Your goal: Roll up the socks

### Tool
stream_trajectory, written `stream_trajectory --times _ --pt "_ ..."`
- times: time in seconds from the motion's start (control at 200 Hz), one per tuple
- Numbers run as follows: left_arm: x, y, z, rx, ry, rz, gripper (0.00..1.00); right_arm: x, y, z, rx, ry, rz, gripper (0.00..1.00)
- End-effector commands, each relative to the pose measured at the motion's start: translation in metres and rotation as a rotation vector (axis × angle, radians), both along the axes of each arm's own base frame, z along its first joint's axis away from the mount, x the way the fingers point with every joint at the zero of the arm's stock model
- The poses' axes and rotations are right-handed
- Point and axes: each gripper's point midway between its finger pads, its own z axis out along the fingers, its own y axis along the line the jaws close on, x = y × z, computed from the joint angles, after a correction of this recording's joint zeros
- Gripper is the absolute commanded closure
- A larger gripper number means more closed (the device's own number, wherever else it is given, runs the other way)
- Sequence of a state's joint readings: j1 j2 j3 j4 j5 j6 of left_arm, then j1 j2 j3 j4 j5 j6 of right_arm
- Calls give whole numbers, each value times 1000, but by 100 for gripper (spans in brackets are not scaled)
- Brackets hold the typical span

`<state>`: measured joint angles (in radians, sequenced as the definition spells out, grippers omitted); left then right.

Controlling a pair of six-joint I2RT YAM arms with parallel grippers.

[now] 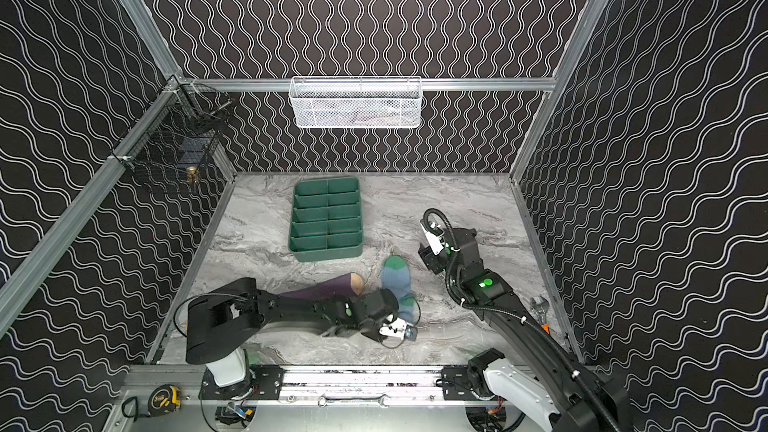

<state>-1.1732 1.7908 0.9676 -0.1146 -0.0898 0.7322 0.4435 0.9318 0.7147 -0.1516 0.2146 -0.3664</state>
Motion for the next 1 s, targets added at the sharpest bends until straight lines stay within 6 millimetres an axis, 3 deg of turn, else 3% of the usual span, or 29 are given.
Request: stream_trajectory --times 0.0,0.105,0.195,0.265,0.43,0.571,0.641,0.821,0.996 --pt "-29 44 -26 159 307 69 100 4 -7 43 81 -141 -58 25" --pt "-30 52 -35 192 438 137 100 -7 4 64 77 -216 47 27" --pt "-29 55 -40 208 543 193 100 -19 16 70 45 -204 135 30" --pt "-28 58 -43 218 600 219 100 -30 21 65 -27 -196 181 31" --pt "-23 59 -44 228 721 256 100 -68 41 31 -324 -203 363 31" --pt "-10 61 -55 263 783 312 100 -101 61 19 -484 -273 478 33" --pt "-3 64 -62 280 786 334 100 -121 74 -2 -580 -275 568 34" --pt "15 73 -69 285 770 392 100 -172 96 -76 -807 -194 774 34" --pt "21 75 -70 283 767 405 100 -183 103 -138 -885 -112 815 31"
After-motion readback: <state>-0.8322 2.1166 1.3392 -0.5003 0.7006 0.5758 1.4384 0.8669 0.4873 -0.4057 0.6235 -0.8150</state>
